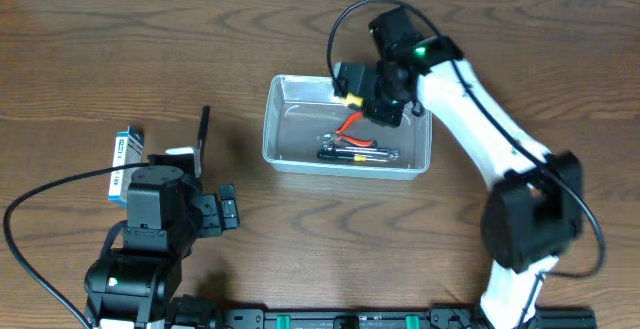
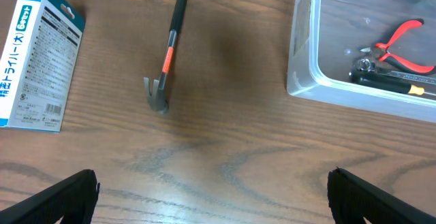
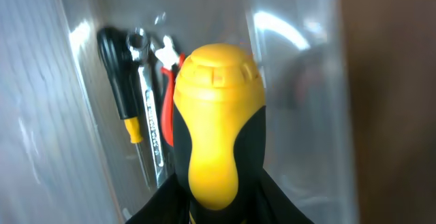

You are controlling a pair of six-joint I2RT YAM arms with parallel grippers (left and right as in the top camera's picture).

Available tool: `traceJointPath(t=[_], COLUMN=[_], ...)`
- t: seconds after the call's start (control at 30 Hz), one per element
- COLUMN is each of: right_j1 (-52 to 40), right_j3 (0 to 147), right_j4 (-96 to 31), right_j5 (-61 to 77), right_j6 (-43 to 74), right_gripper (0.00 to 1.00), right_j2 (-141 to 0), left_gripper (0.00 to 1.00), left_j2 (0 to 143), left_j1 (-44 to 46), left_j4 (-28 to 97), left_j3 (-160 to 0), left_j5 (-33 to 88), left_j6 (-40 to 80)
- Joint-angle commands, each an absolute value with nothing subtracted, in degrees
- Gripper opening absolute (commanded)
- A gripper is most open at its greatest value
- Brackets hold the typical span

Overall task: Pack container
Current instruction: 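Carry the yellow screwdriver into the container and release it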

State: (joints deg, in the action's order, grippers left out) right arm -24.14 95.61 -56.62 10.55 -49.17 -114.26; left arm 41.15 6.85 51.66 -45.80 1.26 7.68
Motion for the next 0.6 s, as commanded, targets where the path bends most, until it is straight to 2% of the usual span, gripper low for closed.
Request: traceJointPath(t=[0.0, 0.2, 0.27, 0.3, 0.37, 0.47, 0.5, 0.53, 0.57], right_j1=[-24.8, -24.8, -24.8, -24.8, -24.8, -24.8, -24.8, -24.8, -24.8], right_j3=[96.2, 96.2, 96.2, 96.2, 96.2, 96.2, 96.2, 96.2, 96.2], right_j4=[-57.5, -59.2, -59.4, -59.5, -59.7, -60.3, -60.5, -60.6, -60.5], right_j5=[11.1, 11.0, 11.0, 11.0, 11.0, 11.0, 11.0, 11.0, 11.0], right_j6=[-51.4, -51.4, -51.4, -51.4, -51.0, -50.8, -50.8, -50.8, -50.6], right_gripper=[0.01, 0.01, 0.05, 0.12, 0.33, 0.45, 0.54, 0.78, 0.93], right_j2=[-118.7, -122.9, -123.1, -123.1, -123.1, -123.1, -123.1, -123.1, -123.1], left_gripper=[0.98, 0.98, 0.98, 0.98, 0.98, 0.98, 0.98, 0.98, 0.98], left_j2=[41.1, 41.1, 41.1, 41.1, 41.1, 41.1, 41.1, 41.1, 41.1], left_j1=[6.8, 6.8, 6.8, 6.8, 6.8, 6.8, 6.8, 6.8, 6.8], left_j4=[51.8, 51.8, 51.8, 51.8, 51.8, 51.8, 51.8, 51.8, 51.7], left_j3=[-46.9, -46.9, -46.9, -46.9, -46.9, -46.9, -46.9, -46.9, -46.9], left_j5=[0.8, 0.8, 0.8, 0.8, 0.8, 0.8, 0.8, 0.8, 0.8], left_j6=[7.6, 7.6, 7.6, 7.6, 7.6, 7.6, 7.6, 7.6, 7.6])
